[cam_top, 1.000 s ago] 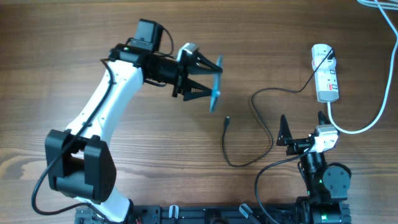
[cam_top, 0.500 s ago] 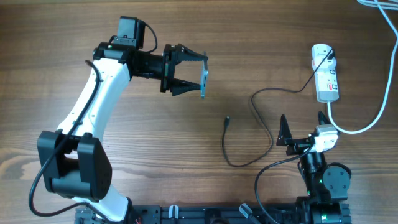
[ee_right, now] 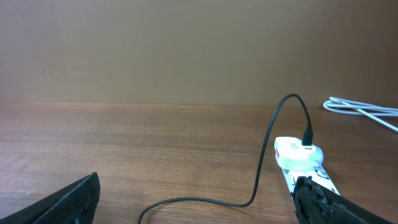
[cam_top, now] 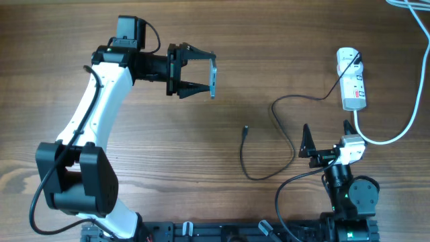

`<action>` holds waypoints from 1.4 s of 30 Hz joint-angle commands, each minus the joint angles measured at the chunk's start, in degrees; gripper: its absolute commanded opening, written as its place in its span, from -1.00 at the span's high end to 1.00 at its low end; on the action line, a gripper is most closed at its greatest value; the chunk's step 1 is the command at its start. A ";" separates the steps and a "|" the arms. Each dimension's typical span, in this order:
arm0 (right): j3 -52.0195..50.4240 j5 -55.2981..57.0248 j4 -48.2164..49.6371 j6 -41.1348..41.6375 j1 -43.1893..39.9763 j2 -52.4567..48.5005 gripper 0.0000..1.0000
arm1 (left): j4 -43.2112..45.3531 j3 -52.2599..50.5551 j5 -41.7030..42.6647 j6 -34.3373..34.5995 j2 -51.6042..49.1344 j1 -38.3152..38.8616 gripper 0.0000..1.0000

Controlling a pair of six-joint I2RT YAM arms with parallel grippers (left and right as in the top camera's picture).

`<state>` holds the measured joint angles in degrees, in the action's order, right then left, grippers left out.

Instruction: Plug charger to phone and switch on socket

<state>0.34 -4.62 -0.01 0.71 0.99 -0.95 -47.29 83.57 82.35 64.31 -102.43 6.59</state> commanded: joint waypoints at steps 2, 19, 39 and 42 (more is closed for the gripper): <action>-0.04 0.81 0.11 -0.68 0.11 0.37 -1.00 | 0.22 0.79 1.81 0.66 1.84 -0.46 -0.15; -0.04 0.81 0.11 -0.70 0.11 0.37 -1.00 | 0.22 0.79 1.81 0.61 1.84 -0.50 -0.15; -0.04 0.81 0.11 -0.70 0.11 0.37 -1.00 | 0.22 0.79 3.58 0.46 1.84 -0.50 -0.14; -0.04 0.81 0.13 -0.70 0.11 0.37 -1.00 | 0.24 0.79 3.56 0.44 1.84 -0.50 -0.15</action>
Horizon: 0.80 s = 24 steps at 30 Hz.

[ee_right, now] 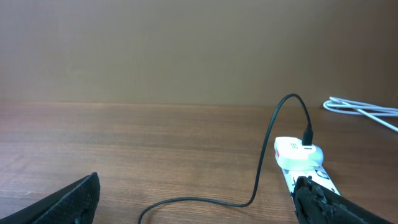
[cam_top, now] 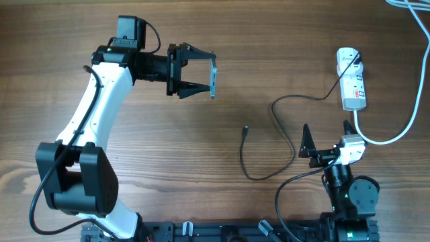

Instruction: Plug charger to phone and switch on socket

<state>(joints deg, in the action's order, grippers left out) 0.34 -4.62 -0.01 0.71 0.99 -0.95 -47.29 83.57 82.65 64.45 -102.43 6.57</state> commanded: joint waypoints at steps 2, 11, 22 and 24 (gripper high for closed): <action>-0.04 0.72 0.81 -0.48 0.11 0.37 -1.00 | 0.22 0.79 3.26 0.31 1.84 -0.48 -0.14; -0.04 -24.39 4.37 51.82 0.13 0.37 -1.00 | 0.20 0.79 3.28 -1.20 1.84 -0.48 -0.15; 6.67 -21.22 23.78 55.95 0.11 -0.28 -0.99 | 0.17 0.79 3.28 -1.11 1.84 -0.48 -0.15; 11.15 -20.83 17.53 49.68 0.11 -1.73 -1.00 | 0.17 0.76 3.30 -0.98 1.84 -0.48 -0.16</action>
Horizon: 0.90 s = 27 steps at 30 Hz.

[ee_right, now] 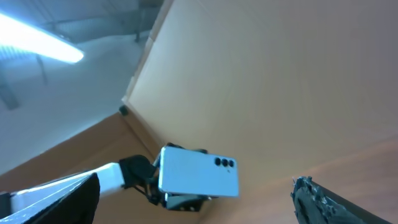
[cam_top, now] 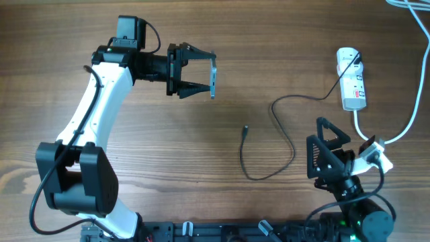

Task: Plug charger to phone and switch on socket
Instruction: 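Swing the right arm toward the phone held by the left gripper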

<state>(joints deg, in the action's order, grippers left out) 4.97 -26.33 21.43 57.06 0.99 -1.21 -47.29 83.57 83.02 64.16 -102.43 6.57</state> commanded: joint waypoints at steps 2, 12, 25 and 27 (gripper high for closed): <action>14.34 1.25 -16.09 -17.40 0.11 -5.55 -1.00 | 0.17 0.76 3.13 -0.70 1.84 -0.48 -0.15; 41.46 -0.94 -52.43 -32.15 0.11 -36.46 -0.99 | 0.17 0.79 3.10 -0.70 1.84 -0.48 -0.15; 43.15 -32.50 -45.62 -31.61 1.66 -51.93 -0.99 | 0.17 0.76 2.99 -0.70 1.84 -0.48 -0.15; 43.60 -28.04 -47.76 -31.95 3.50 -51.76 -0.99 | 0.17 0.79 2.54 -0.70 1.84 -0.48 -0.15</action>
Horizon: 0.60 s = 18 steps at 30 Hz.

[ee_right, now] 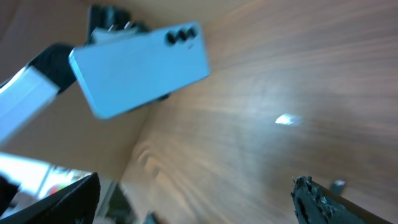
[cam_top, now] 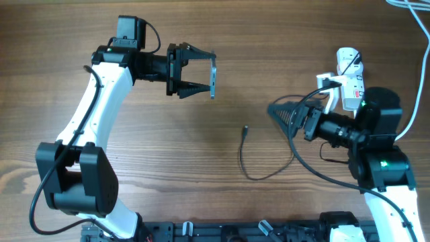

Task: Plug charger to phone and switch on socket
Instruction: 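Swing the right arm toward the phone held by the left gripper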

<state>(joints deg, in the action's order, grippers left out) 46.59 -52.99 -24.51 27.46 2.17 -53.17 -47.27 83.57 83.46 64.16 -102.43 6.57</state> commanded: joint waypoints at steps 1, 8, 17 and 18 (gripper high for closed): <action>2.86 1.16 -4.04 -4.24 3.58 0.17 -0.99 | 0.15 0.79 1.95 -0.70 1.84 -0.48 -0.15; 22.05 31.52 -31.01 -8.74 14.38 -5.90 -0.99 | 0.17 0.79 0.90 -0.70 1.84 -0.42 -0.15; 51.01 48.24 -56.94 -6.71 28.96 -23.76 -0.98 | 0.15 0.76 -1.33 -0.68 1.84 -0.42 -0.13; 54.60 51.39 -58.10 -5.99 31.91 -26.88 -0.97 | 0.15 0.76 -1.53 -0.68 1.84 -0.42 -0.13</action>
<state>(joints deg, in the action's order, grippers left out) 94.00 -13.47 -80.38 19.44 29.10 -73.56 -47.29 83.57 80.97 64.16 -102.43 6.57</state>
